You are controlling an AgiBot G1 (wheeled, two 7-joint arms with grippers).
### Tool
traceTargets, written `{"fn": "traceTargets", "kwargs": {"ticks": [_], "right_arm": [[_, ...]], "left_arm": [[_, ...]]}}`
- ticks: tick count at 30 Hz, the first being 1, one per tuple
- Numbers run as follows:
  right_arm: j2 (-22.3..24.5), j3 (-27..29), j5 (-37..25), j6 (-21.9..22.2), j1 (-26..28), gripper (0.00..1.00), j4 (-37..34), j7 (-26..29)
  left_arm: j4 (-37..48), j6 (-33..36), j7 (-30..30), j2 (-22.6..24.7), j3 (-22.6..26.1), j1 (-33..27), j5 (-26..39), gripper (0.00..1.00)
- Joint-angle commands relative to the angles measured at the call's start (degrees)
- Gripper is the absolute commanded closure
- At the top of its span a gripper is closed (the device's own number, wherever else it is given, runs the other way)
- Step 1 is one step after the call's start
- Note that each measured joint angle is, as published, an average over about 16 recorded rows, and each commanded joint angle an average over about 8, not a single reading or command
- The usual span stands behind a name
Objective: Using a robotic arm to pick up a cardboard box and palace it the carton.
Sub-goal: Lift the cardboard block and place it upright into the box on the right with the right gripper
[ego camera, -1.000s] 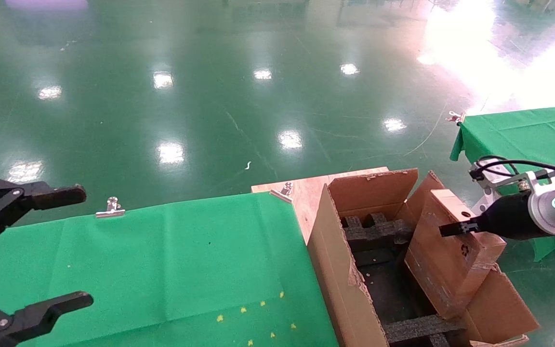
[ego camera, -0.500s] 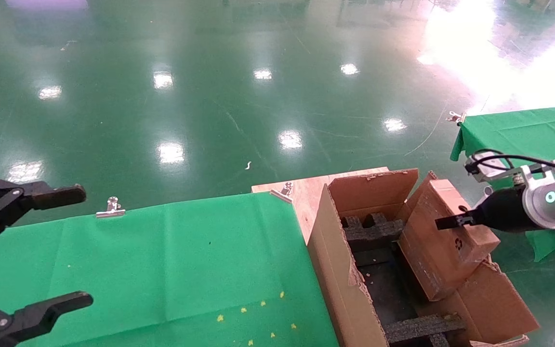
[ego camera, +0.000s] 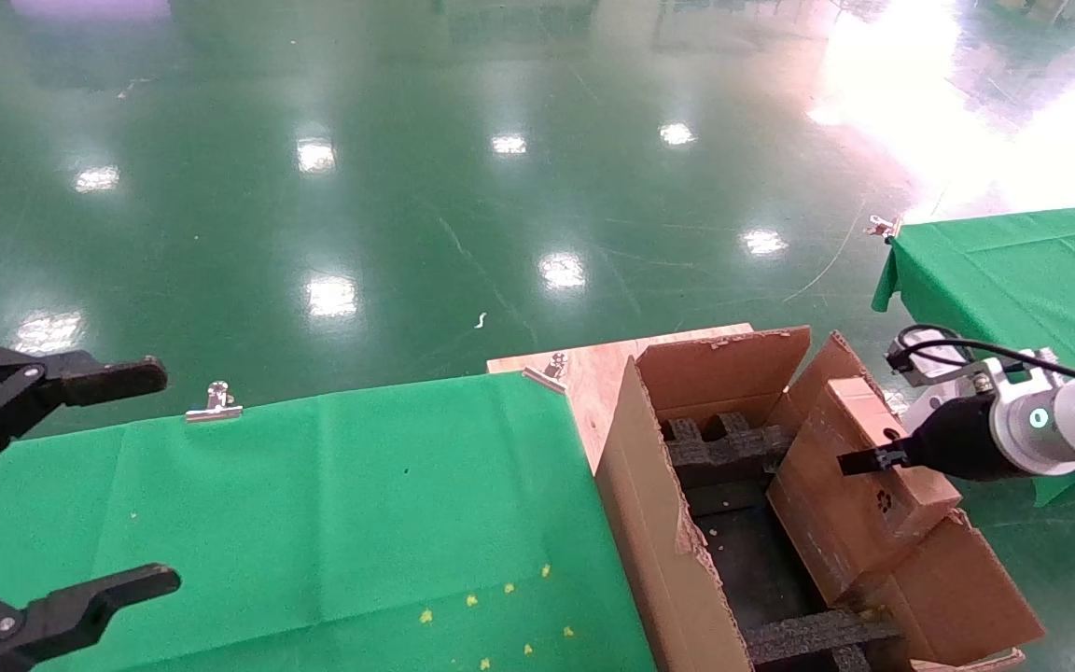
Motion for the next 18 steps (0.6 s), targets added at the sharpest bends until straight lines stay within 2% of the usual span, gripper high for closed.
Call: {"fn": "traceTargets", "kwargs": {"ticks": [1,18], "right_arm": [[-0.3,-0.2,0.0,0.6,-0.6,1.0,-0.5,0.0],[-7.5,-0.9,3.2,3.2,-5.7,1.0,-10.4,-5.2]], "left_arm": [[0.0,0.0,0.0,0.0,0.0,0.0,0.0,0.0],[0.0,0.0,0.0,0.0,0.0,0.0,0.0,0.0]]}}
